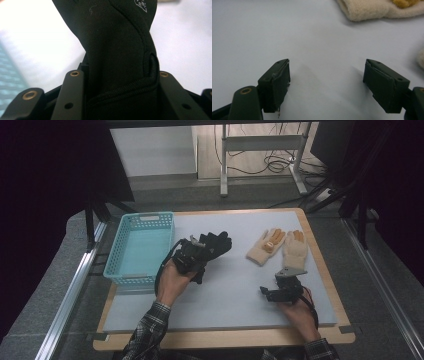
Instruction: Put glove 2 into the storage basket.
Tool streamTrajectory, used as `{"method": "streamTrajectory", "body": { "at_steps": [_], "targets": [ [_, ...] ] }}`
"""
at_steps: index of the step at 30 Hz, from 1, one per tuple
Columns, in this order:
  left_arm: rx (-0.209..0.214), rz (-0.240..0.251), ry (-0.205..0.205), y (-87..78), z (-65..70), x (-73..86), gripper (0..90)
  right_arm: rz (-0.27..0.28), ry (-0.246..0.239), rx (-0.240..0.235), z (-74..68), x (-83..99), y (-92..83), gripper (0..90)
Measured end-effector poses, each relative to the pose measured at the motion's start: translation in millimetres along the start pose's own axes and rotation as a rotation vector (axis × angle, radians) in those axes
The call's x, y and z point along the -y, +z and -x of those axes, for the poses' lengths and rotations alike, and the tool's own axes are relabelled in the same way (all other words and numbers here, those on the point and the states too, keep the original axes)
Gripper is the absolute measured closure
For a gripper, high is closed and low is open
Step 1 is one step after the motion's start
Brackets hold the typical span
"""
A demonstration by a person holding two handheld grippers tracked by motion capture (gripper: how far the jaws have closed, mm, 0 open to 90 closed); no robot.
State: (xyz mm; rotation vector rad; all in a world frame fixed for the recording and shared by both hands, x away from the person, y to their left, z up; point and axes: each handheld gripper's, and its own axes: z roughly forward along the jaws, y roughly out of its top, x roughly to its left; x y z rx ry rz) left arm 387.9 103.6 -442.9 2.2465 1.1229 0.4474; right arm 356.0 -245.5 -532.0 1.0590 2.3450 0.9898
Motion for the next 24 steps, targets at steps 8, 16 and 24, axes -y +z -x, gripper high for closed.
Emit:
{"method": "streamTrajectory", "body": {
  "at_steps": [8,16,24],
  "targets": [
    [-0.056,0.004,-0.055,-20.2,-31.9,-8.2,61.4,0.0,0.0,-0.001,0.1,0.0,-0.1,21.4],
    [-0.134,0.003,-0.128,-38.1,-73.6,-2.8,61.4,0.0,0.0,-0.001,0.1,0.0,-0.1,21.3],
    [-0.199,-0.024,-0.209,-43.6,-112.2,15.0,61.1,0.0,0.0,-0.001,0.1,0.0,-0.1,21.3]
  ]
}}
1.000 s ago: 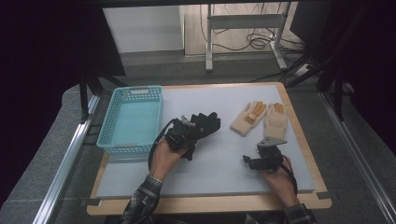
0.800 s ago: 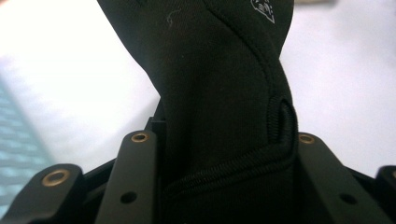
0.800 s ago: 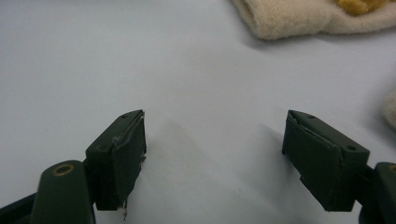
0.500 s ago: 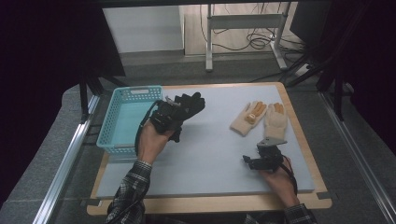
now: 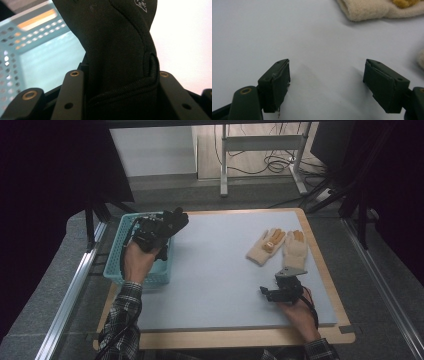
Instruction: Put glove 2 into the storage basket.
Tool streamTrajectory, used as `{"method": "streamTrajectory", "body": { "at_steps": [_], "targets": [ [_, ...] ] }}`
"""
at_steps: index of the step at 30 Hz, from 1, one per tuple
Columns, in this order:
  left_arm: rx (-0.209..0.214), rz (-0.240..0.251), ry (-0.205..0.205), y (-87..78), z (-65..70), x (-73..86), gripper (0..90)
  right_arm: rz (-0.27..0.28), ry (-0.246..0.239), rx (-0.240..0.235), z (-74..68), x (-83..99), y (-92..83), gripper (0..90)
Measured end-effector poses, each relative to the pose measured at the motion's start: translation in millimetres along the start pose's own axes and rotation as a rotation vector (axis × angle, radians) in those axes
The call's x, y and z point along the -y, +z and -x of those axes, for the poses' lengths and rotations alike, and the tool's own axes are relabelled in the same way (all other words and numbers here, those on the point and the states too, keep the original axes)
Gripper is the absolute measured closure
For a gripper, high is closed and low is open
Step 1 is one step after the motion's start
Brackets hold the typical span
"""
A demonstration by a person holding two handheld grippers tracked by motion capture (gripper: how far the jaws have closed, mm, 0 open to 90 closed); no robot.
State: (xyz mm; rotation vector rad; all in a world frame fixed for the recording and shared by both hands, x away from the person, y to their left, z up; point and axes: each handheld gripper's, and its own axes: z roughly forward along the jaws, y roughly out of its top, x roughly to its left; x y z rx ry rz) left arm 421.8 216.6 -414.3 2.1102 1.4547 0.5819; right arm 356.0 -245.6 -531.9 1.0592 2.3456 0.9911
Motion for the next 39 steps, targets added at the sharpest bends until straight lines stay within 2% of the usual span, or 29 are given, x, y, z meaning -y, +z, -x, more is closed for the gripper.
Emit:
{"method": "streamTrajectory", "body": {
  "at_steps": [6,13,23,27,31,33,35,39],
  "targets": [
    [-0.031,-0.037,-0.064,9.3,-30.2,10.1,60.7,0.0,0.0,0.0,0.1,0.0,0.0,21.3],
    [-0.084,-0.116,-0.126,29.4,-60.7,25.1,60.4,0.0,0.001,-0.001,0.0,0.0,0.0,21.3],
    [-0.157,-0.244,-0.18,62.9,-83.5,38.3,59.3,0.001,0.0,0.0,0.1,0.0,0.1,21.3],
    [-0.186,-0.288,-0.189,71.2,-89.7,41.1,59.0,0.0,0.001,-0.001,0.0,0.0,0.1,21.3],
    [-0.205,-0.339,-0.177,78.0,-94.3,45.5,56.8,0.0,0.001,-0.001,0.0,0.0,0.0,21.3],
    [-0.201,-0.353,-0.187,79.6,-96.7,48.1,51.9,0.0,0.001,-0.001,0.0,0.0,0.0,21.3],
    [-0.182,-0.357,-0.207,80.2,-99.2,49.9,43.3,0.0,0.001,-0.001,0.1,0.0,0.1,21.3],
    [-0.149,-0.351,-0.196,75.7,-97.8,48.1,24.9,0.0,0.0,-0.001,0.0,0.0,0.1,21.3]
  ]
}}
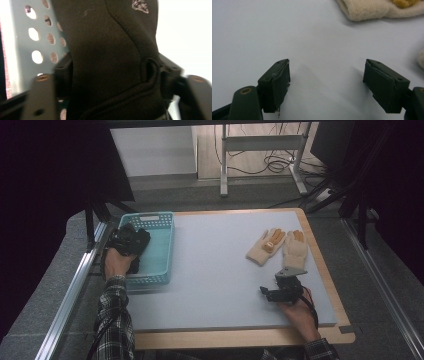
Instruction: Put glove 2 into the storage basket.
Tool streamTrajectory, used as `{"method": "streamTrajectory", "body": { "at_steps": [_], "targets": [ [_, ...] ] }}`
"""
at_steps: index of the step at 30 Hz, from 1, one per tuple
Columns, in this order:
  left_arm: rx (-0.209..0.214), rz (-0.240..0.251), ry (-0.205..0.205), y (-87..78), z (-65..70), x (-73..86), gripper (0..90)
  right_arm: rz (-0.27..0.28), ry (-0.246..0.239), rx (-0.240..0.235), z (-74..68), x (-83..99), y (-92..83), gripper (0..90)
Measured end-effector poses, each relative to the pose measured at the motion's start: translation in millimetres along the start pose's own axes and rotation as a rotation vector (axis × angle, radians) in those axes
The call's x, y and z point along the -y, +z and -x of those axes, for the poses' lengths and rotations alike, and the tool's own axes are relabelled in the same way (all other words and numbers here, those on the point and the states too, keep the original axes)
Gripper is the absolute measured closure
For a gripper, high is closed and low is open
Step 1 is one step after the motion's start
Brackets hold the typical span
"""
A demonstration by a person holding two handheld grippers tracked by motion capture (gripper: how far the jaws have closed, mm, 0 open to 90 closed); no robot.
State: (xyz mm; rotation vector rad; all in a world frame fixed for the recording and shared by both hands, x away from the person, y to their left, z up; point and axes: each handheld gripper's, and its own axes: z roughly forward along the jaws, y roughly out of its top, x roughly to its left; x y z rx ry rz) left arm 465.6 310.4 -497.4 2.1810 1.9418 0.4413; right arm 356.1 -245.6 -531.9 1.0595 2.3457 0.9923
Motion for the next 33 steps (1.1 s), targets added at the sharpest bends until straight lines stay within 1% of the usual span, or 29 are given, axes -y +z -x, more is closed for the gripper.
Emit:
{"method": "streamTrajectory", "body": {
  "at_steps": [2,6,10,13,14,16,18,21,22,24,25,29,33],
  "targets": [
    [0.031,0.025,-0.011,-4.6,-1.6,1.5,19.6,0.0,0.001,-0.001,0.0,0.0,0.0,21.3],
    [0.09,0.095,-0.034,-16.8,-7.2,5.3,12.0,0.0,0.0,0.0,0.0,0.0,0.0,21.3],
    [0.12,0.16,-0.04,-30.4,-8.9,7.1,8.0,0.0,0.0,0.001,-0.1,0.0,0.0,21.3],
    [0.186,0.218,-0.04,-40.2,-6.5,8.4,6.0,0.0,0.0,0.001,-0.1,0.0,0.0,21.3],
    [0.211,0.244,-0.045,-42.6,-4.3,8.9,5.7,0.0,0.0,0.001,-0.1,0.0,0.0,21.3],
    [0.249,0.273,-0.037,-46.9,0.5,9.8,4.7,0.0,-0.001,0.001,-0.1,0.0,0.0,21.3],
    [0.275,0.291,-0.01,-49.7,6.5,11.3,3.7,0.001,-0.002,0.002,-0.2,0.1,0.1,21.3],
    [0.301,0.316,0.023,-51.9,15.8,14.2,2.6,0.001,-0.001,0.001,-0.1,0.0,0.0,21.3],
    [0.316,0.328,0.027,-52.7,20.0,15.7,2.4,0.001,-0.001,0.002,-0.2,0.1,0.1,21.3],
    [0.331,0.342,0.045,-54.5,25.4,17.3,1.8,0.001,-0.002,0.001,-0.2,0.1,0.1,21.3],
    [0.337,0.351,0.056,-56.0,29.0,18.3,1.6,0.001,-0.002,0.002,-0.2,0.1,0.0,21.3],
    [0.348,0.381,0.125,-65.1,45.8,22.0,0.9,0.0,-0.002,0.002,-0.2,0.1,0.0,21.3],
    [0.372,0.423,0.18,-75.1,64.5,27.4,0.5,0.0,-0.002,0.002,-0.2,0.1,0.0,21.2]
  ]
}}
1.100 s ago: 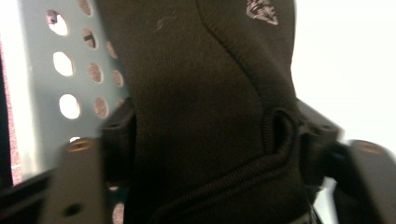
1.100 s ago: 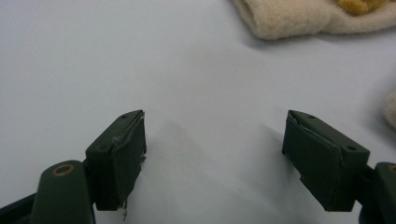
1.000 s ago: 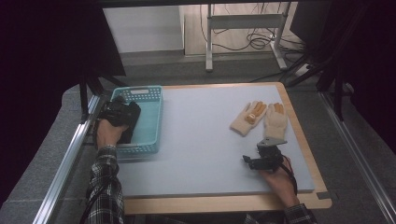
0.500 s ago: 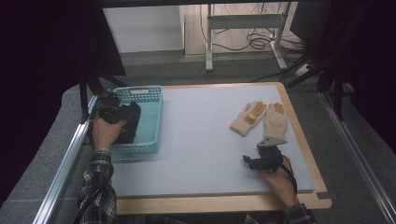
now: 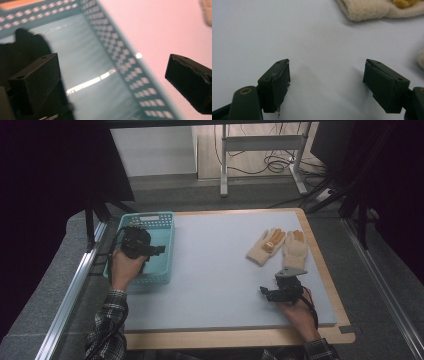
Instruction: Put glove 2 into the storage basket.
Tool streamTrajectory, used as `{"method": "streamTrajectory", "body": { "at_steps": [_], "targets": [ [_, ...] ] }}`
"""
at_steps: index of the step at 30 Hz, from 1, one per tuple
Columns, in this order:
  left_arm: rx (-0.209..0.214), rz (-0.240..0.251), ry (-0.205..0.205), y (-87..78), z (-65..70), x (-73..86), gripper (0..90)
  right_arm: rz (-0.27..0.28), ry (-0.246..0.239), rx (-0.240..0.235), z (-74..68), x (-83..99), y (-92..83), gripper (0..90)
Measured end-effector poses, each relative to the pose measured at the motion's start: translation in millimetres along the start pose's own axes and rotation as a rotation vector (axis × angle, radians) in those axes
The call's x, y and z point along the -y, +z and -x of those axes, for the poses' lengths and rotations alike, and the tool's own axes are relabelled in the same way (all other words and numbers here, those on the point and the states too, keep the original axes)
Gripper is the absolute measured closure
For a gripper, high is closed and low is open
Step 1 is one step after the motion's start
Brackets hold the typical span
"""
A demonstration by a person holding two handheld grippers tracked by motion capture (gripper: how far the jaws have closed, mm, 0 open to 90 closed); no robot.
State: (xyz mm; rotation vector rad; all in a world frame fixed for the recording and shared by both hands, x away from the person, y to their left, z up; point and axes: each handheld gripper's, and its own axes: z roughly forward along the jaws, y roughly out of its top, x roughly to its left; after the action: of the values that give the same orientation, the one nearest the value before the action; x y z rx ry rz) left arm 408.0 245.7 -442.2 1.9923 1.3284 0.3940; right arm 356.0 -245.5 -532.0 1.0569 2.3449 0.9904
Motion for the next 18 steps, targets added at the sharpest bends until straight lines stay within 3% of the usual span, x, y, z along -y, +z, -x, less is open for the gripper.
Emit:
{"method": "streamTrajectory", "body": {
  "at_steps": [8,18],
  "targets": [
    [0.054,0.046,0.116,-3.1,47.1,2.2,0.0,0.001,0.001,0.0,-0.2,0.0,0.1,21.3],
    [0.164,0.08,0.246,4.3,107.6,17.3,0.0,0.001,-0.001,0.001,0.1,0.0,0.2,21.2]
  ]
}}
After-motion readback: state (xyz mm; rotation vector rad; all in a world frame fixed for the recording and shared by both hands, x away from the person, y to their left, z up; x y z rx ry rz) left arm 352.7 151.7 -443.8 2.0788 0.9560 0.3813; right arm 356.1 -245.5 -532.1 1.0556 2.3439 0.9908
